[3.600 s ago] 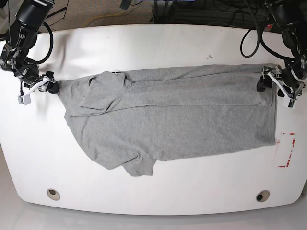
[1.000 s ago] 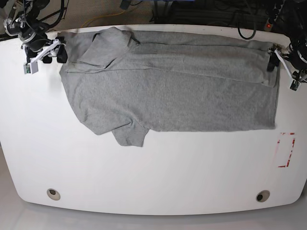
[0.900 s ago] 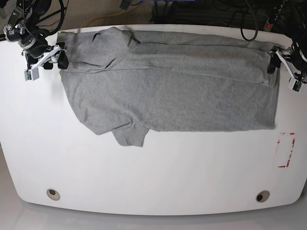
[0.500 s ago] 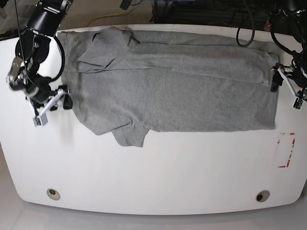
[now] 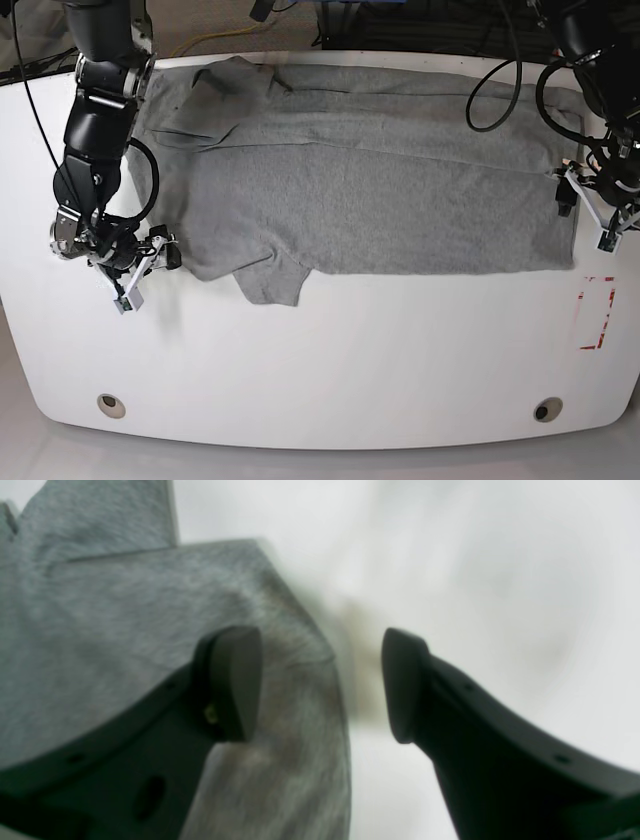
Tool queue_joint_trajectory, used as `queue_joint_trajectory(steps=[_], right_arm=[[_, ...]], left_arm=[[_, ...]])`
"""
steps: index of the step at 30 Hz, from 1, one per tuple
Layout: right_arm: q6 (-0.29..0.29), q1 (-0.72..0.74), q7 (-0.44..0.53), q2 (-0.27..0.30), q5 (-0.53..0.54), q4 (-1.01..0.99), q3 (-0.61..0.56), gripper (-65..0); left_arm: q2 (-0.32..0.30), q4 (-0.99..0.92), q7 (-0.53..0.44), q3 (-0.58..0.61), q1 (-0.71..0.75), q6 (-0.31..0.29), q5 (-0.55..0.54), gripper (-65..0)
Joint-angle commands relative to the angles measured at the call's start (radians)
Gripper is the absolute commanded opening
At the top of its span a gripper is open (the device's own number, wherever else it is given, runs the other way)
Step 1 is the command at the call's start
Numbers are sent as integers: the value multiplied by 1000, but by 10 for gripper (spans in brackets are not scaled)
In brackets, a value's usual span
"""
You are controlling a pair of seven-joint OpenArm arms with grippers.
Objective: Fold the T-shirt properly
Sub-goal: 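Move both grippers to the shirt hem and grasp its corners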
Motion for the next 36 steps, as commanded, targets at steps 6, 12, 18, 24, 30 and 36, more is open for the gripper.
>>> queue_joint_trajectory(steps=[6,12,18,24,30,36], right_arm=[[5,82,159,24,-37,-171,-26,-285],[5,76,153,0,-31,-178,-30,-285],[5,73,129,-46,-31,-178,-30,-287],[5,73,135,-74,-42,-178,-30,-342],[5,73,155,-74,-42,-179,-30,-650],[5,73,155,-72,-42,-178,-30,-650]], left_arm=[[-22,12,-15,-6,-19,2,3,-138],[-22,-49,-15,-6,-66,2,1,-136],[-39,-223,-15,-13,-175,2,8,-133],[-67,-372,-15,-11,-275,2,8,-133],[-77,-545,-18,-8,-393,2,4,-64],[-73,-665,-86,-3,-475,2,9,-15]])
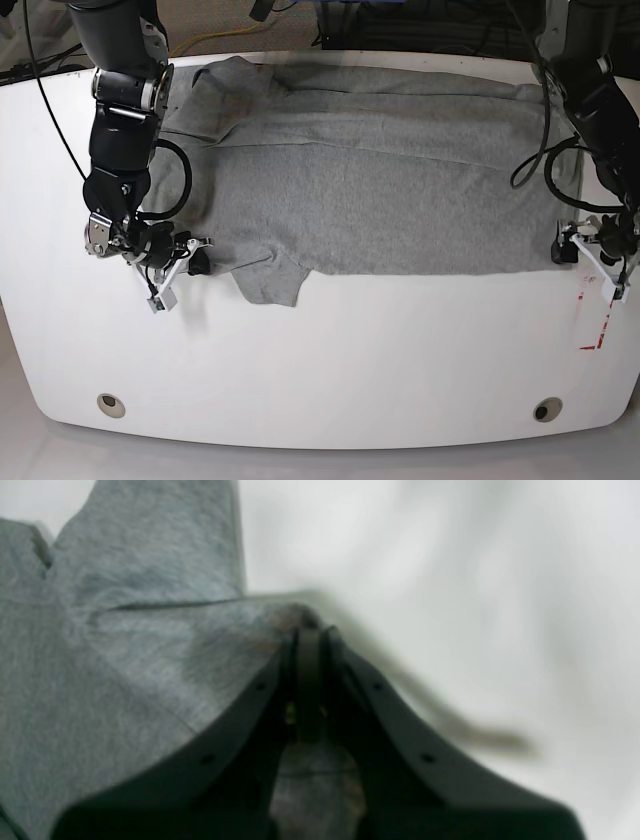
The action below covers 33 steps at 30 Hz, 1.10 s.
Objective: Fold the T-shirt properly
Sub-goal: 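Move both grippers to the shirt hem and grasp its corners, then lift the hem with both grippers and fold it over toward the collar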
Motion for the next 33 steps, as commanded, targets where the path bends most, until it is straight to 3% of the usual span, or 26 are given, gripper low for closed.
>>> queue_joint_trajectory(steps=[1,10,15,22,33], right_arm=[[5,24,-4,11,-9,12,2,-650],[5,12,-4,15,-4,13,2,-650],[5,4,-4,15,0,13,2,-650],[5,-5,-4,15,0,13,3,-650],[5,-10,-4,14,0,13,3,-650]], left_arm=[[-19,-17,-76,9,-44,-1,-10,-15],[-22,-143,-217,164,-64,109,-10,-14],[-25,-188,-269,179,-63,164,-9,-14],[-36,-200,-320,179,-58,166,92,-14],[-37,-323,-362,179,-60,164,99,-14]])
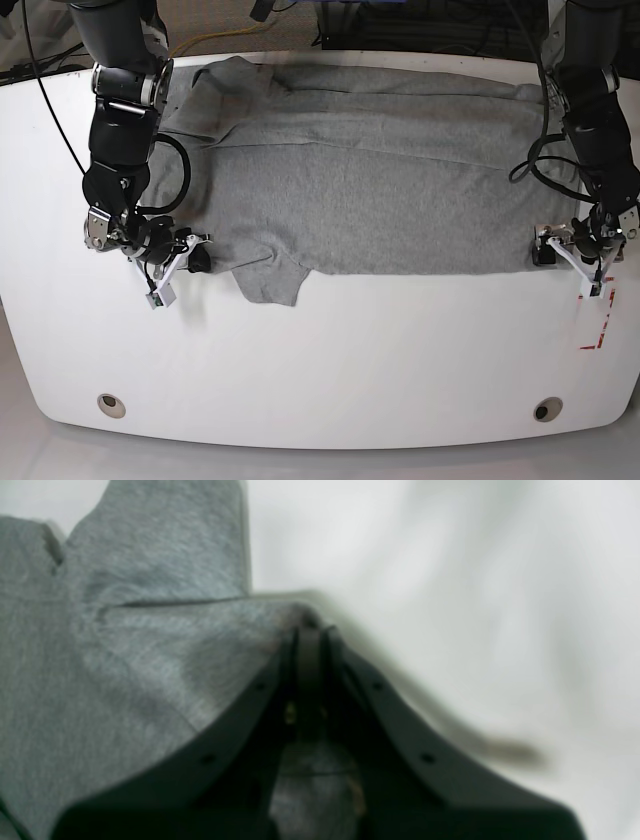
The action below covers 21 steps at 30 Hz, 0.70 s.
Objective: Fold the T-shirt properly
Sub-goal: 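Lift the hem with both grippers and fold it over toward the collar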
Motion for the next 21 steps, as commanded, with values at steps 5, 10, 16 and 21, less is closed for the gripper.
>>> queue_joint_trajectory(steps=[5,10,16,21], right_arm=[[1,15,-22,12,-19,30,1,-650],[1,0,-28,9,-26,115,1,-650],[1,-7,-48,12,-26,198,1,-650],[1,-8,-118,14,-28,291,4,-650]], left_arm=[[-9,-15,-6,-1,-17,-2,-4,-56],[-9,-11,-20,-5,-20,6,-6,-489],[12,-10,-46,-5,-23,-2,-10,-633],[18,55,-39,-8,-20,-43,-10,-650]])
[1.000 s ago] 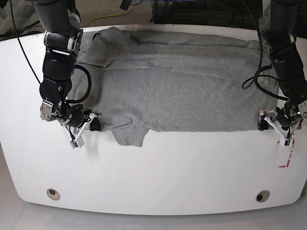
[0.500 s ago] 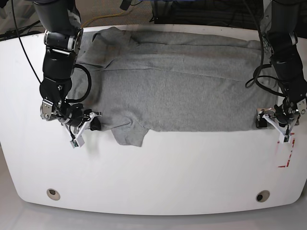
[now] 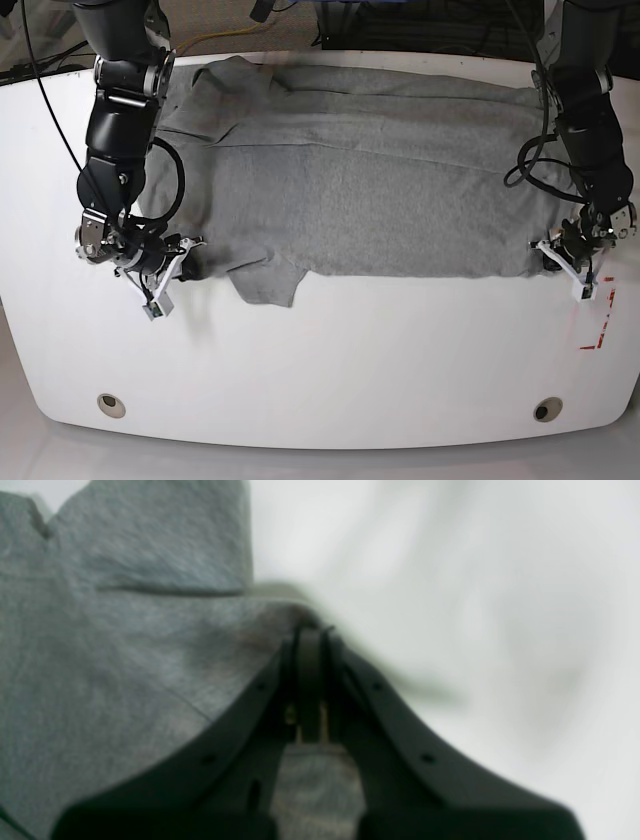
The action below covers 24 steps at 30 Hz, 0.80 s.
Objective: Fold the T-shirt properly
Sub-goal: 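Lift the hem with both grippers and fold it over toward the collar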
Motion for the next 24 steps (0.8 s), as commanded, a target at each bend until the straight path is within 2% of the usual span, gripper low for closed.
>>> queue_joint_trajectory(steps=[1,6,12,19,24], right_arm=[[1,29,-17,16,12,76,6,-650],[1,15,-92,30,12,212,9,-650],[1,-14,-198,48,22,378,9,-650],[1,-105,-300,48,22,588,9,-650],[1,-192,-332,45,22,714,12,-650]], left_arm=[[-15,101,24,-4,-15,-41,2,-650],[-6,312,144,-4,51,-65,2,-650],[35,538,233,-16,134,-110,2,-650],[39,701,311,-40,217,-145,3,-650],[52,796,375,-91,266,-152,3,-650]])
